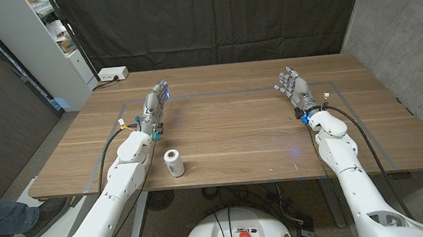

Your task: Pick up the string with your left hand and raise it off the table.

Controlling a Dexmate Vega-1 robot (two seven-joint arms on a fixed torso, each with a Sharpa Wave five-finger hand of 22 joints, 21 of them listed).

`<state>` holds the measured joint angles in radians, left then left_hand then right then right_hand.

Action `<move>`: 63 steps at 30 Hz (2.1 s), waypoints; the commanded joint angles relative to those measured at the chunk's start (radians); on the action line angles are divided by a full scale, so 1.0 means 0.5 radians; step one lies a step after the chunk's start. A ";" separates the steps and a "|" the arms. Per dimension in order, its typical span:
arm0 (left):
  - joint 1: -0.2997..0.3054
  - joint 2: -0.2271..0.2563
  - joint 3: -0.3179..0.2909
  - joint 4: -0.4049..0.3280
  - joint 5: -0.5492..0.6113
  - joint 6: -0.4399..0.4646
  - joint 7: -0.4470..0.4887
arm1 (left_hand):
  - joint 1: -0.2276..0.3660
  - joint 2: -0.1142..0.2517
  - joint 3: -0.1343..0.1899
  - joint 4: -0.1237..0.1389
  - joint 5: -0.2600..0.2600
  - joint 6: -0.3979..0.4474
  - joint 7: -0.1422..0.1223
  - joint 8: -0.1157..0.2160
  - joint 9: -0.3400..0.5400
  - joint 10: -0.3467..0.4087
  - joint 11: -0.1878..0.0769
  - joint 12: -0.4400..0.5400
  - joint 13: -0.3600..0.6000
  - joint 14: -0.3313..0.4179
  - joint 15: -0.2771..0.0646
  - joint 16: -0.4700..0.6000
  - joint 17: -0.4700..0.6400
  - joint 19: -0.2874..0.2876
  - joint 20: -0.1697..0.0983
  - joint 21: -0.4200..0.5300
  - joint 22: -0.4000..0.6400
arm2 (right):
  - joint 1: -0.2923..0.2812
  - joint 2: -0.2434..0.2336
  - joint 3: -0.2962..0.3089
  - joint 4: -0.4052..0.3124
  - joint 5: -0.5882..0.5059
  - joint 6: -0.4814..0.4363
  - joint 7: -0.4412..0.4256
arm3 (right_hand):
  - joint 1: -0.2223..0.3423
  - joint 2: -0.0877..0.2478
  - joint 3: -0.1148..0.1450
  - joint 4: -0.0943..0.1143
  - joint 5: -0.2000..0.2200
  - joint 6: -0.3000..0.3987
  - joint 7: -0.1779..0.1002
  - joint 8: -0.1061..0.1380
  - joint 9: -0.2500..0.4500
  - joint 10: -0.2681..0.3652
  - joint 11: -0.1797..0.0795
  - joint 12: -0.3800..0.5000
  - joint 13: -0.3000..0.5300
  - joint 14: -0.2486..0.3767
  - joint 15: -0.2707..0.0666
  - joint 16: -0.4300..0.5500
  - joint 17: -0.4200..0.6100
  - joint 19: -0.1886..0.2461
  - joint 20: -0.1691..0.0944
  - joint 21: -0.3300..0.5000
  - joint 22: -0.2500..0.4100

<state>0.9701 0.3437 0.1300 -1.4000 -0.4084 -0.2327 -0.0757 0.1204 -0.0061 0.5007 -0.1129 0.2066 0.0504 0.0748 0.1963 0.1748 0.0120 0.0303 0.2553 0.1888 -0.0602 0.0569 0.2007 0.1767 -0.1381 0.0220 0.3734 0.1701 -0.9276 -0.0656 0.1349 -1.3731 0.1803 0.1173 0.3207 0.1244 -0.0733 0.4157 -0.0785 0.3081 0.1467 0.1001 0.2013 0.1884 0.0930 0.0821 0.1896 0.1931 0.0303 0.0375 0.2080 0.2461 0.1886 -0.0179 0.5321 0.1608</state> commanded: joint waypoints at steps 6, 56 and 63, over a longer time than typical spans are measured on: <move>0.129 0.001 -0.148 -0.128 0.035 0.055 -0.050 | 0.012 0.032 0.014 -0.003 -0.013 0.007 0.005 0.007 0.006 0.015 0.012 -0.002 0.003 0.015 0.003 0.006 0.006 -0.007 0.018 -0.015 0.008 | 0.005 0.175 0.160 -0.022 -0.178 -0.027 0.120 | 0.014 0.013 0.008 -0.004 0.002 0.021 -0.008 0.004 0.004 0.014 0.001 0.014 0.003 -0.006 0.012 0.005 0.000 0.003 0.008 -0.011 0.008; 0.412 0.048 -0.281 -0.313 0.143 -0.163 -0.047 | 0.048 0.056 0.025 -0.028 -0.043 0.018 0.000 -0.003 0.007 0.032 0.001 -0.020 0.006 0.025 0.001 -0.006 0.005 -0.027 0.040 -0.067 0.010 | 0.018 0.271 0.224 0.027 -0.211 0.039 0.152 | 0.013 0.021 0.000 -0.008 -0.003 0.029 -0.011 0.000 0.003 0.021 0.004 0.015 -0.002 -0.003 0.014 0.008 -0.014 0.015 0.015 -0.063 0.009; 0.439 0.049 -0.295 -0.322 0.138 -0.188 -0.056 | 0.052 0.057 0.026 -0.031 -0.046 0.019 -0.002 -0.004 0.007 0.031 -0.002 -0.024 0.006 0.028 -0.001 -0.007 0.005 -0.035 0.040 -0.076 0.011 | 0.019 0.277 0.229 0.033 -0.202 0.059 0.151 | 0.012 0.021 -0.001 -0.009 -0.003 0.030 -0.011 -0.001 0.003 0.022 0.003 0.015 -0.002 -0.002 0.013 0.009 -0.016 0.018 0.015 -0.069 0.009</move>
<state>1.1612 0.3658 -0.0052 -1.5434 -0.3428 -0.3064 -0.1058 0.1429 0.0162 0.5118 -0.1241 0.1835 0.0556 0.0694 0.1963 0.1746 0.0208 0.0286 0.2429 0.1884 -0.0547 0.0514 0.2007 0.1771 -0.1526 0.0362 0.3397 0.1698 -0.9201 0.0692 0.2463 -1.3626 0.0727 0.1348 0.3952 0.1297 -0.0680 0.4156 -0.0784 0.3080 0.1518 0.0947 0.2013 0.1880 0.0928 0.0819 0.1896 0.1907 0.0304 0.0372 0.2080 0.2369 0.1939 -0.0124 0.4992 0.1605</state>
